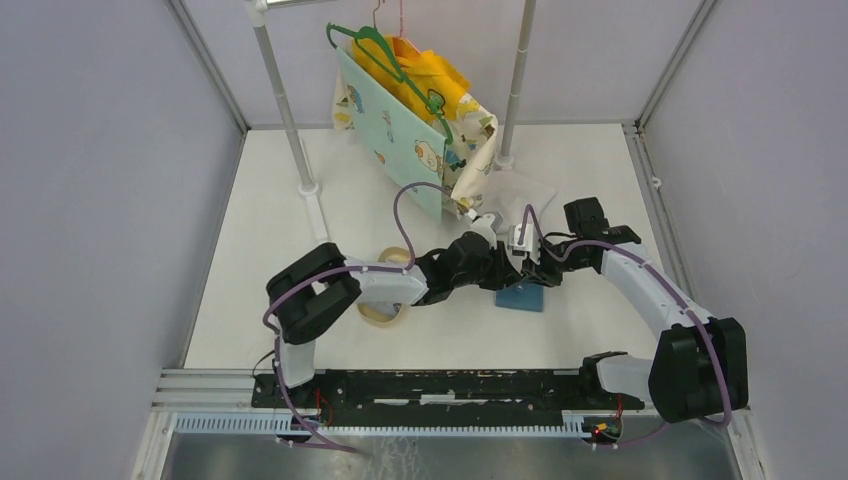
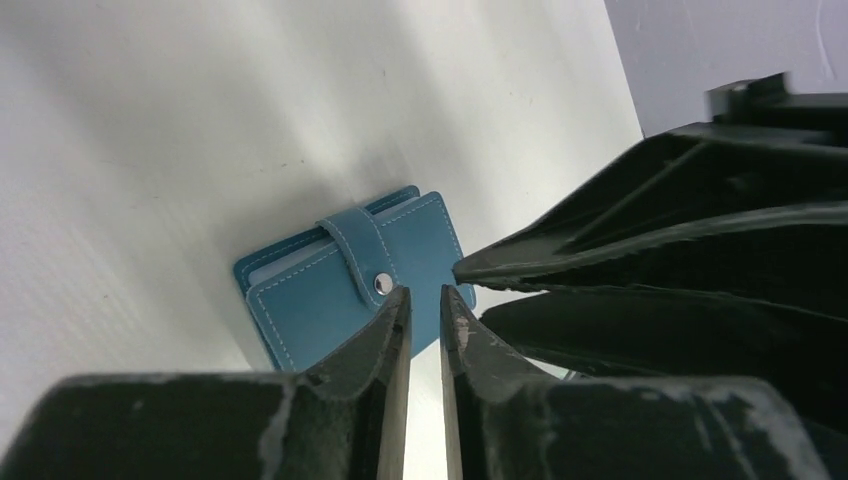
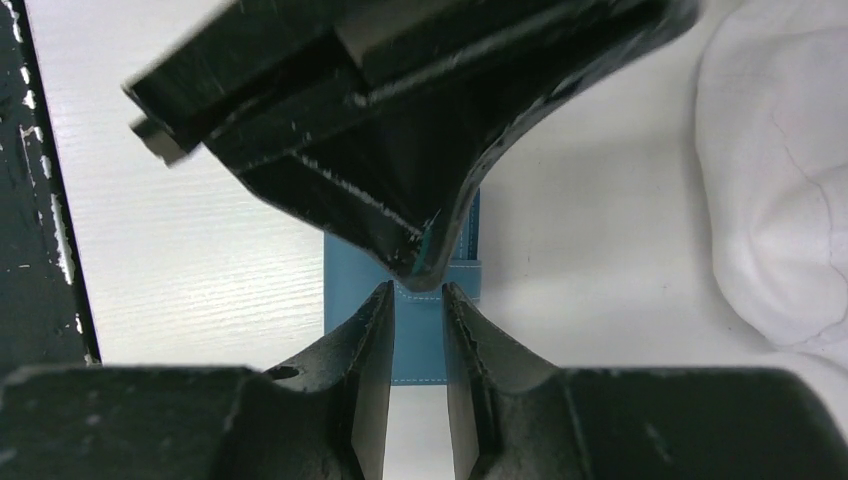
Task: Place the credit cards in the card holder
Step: Close the card holder at the center of the board.
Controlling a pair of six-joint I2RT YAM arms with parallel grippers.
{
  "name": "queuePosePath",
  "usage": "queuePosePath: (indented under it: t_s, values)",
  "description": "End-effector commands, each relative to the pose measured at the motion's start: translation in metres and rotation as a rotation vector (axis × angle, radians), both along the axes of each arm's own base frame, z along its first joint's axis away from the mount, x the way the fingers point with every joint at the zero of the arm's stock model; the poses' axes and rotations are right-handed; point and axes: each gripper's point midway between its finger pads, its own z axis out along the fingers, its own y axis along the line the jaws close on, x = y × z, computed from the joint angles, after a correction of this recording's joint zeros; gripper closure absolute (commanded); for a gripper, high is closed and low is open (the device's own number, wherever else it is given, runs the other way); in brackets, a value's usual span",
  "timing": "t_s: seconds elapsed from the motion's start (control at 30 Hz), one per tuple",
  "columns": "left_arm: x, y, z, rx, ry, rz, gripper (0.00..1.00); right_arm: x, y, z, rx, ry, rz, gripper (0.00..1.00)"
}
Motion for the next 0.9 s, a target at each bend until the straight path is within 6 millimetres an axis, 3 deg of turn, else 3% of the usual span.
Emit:
queuePosePath:
  t_s: [0.0, 0.2, 0.33, 0.73, 0.87]
  values:
    - [0.01, 0.023, 0.028, 0.042, -0.119, 0.026, 0.78, 0.0, 0.006, 0.0, 0.037, -0.031, 0.051, 0.71]
    - [0.004, 0.055, 0.027, 0.101, -0.146, 0.063, 0.86, -0.002, 0.0, -0.031, -0.062, -0.003, 0.023, 0.75]
    - [0.0, 0.071, 0.028, 0.113, -0.154, 0.085, 0.88, 0.0, 0.001, -0.041, -0.1, 0.007, 0.009, 0.78]
    - [-0.014, 0.088, 0.034, 0.12, -0.168, 0.091, 0.89, 0.013, 0.0, -0.044, -0.158, -0.018, -0.047, 0.81]
    - [-0.015, 0.089, 0.039, 0.117, -0.177, 0.088, 0.89, 0.0, -0.005, -0.061, -0.203, 0.045, -0.029, 0.82]
